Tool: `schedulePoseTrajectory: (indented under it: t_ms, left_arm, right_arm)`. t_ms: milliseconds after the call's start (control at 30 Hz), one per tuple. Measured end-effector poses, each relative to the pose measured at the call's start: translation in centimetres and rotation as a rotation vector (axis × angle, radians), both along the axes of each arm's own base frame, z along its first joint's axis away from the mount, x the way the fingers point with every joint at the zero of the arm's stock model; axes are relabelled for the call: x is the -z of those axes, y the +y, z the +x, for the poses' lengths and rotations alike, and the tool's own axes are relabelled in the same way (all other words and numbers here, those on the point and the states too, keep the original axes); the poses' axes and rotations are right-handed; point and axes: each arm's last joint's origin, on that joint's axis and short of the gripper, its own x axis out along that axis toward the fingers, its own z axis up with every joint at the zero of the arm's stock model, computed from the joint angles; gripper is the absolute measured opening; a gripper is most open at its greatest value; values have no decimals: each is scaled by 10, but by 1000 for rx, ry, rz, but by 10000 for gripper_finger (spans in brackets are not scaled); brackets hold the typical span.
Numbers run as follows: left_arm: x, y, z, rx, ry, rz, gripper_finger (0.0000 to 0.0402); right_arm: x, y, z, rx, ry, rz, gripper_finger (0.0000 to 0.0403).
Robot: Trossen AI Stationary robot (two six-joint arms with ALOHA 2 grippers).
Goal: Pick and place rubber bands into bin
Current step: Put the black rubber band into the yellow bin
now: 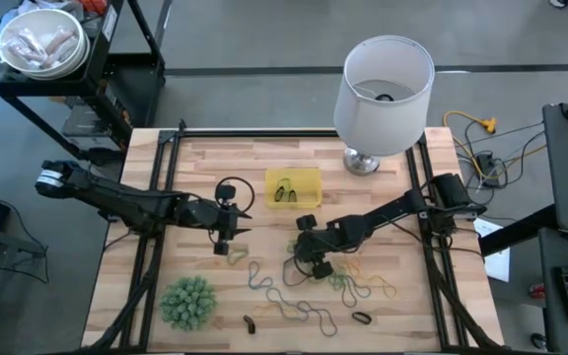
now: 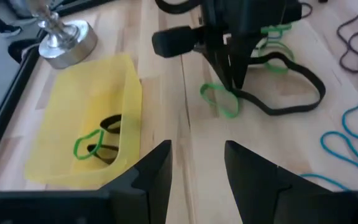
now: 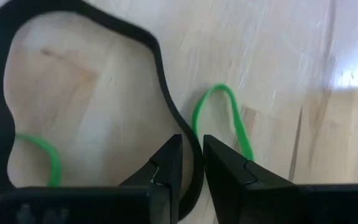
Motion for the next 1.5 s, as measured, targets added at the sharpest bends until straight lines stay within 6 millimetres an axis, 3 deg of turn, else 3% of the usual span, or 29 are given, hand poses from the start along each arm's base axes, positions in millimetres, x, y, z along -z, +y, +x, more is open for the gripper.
schedulePoseTrajectory:
  t_ms: [633, 900, 1300, 1500]
  left_arm:
    - [0, 0, 0, 1, -1, 0, 132]
    - [0, 0, 0, 1, -2, 0, 132]
    - [0, 0, 0, 1, -2, 0, 132]
    - [0, 0, 0, 0, -5, -1, 132]
  right_arm:
    - [0, 0, 0, 7, 0, 4, 55]
    - [-1, 0, 0, -22, -4, -23, 19]
    - [-11, 2, -2, -45, -32, -28, 9]
    - [-30, 4, -5, -64, -82, -31, 9]
